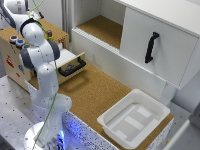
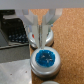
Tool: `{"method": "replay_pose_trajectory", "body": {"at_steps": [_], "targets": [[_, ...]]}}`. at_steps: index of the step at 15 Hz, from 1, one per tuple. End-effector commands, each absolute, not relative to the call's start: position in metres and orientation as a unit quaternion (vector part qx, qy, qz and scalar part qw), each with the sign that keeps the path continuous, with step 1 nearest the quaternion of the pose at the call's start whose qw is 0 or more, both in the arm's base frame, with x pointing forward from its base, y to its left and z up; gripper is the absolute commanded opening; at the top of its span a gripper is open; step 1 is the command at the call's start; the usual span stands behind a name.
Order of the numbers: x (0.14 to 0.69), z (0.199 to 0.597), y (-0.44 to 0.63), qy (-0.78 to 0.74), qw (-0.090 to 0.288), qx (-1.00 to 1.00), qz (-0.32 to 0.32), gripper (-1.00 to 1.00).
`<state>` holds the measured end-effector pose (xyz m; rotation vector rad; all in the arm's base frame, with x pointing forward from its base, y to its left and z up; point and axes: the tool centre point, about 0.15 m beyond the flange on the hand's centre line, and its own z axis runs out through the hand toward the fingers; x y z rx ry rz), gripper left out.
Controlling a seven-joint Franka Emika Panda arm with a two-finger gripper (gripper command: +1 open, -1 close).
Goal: Push down the blue button to turn on the blue light
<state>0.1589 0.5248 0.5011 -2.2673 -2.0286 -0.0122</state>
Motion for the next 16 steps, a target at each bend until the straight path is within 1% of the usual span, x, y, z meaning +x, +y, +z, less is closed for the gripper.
{"method": "replay_pose_trajectory", "body": {"at_steps": [1,4,5,6,7,9,11,14,15,16], "targets": [[0.162,0.467,0.542,-0.651,0.007,-0.758,0.049,-1.0],[0.158,0.452,0.541,-0.649,0.006,-0.758,0.067,-1.0],[0.158,0.443,0.542,-0.647,-0.006,-0.759,0.075,-1.0],[0.157,0.443,0.543,-0.645,-0.012,-0.76,0.077,-1.0],[0.156,0.448,0.542,-0.645,-0.009,-0.761,0.074,-1.0],[0.153,0.469,0.536,-0.637,-0.008,-0.768,0.06,-1.0],[0.143,0.521,0.527,-0.641,0.013,-0.767,0.013,-1.0],[0.14,0.551,0.529,-0.643,0.006,-0.766,-0.007,-1.0],[0.143,0.555,0.533,-0.638,-0.002,-0.77,-0.011,1.0],[0.145,0.559,0.536,-0.635,-0.01,-0.772,-0.015,1.0]]}}
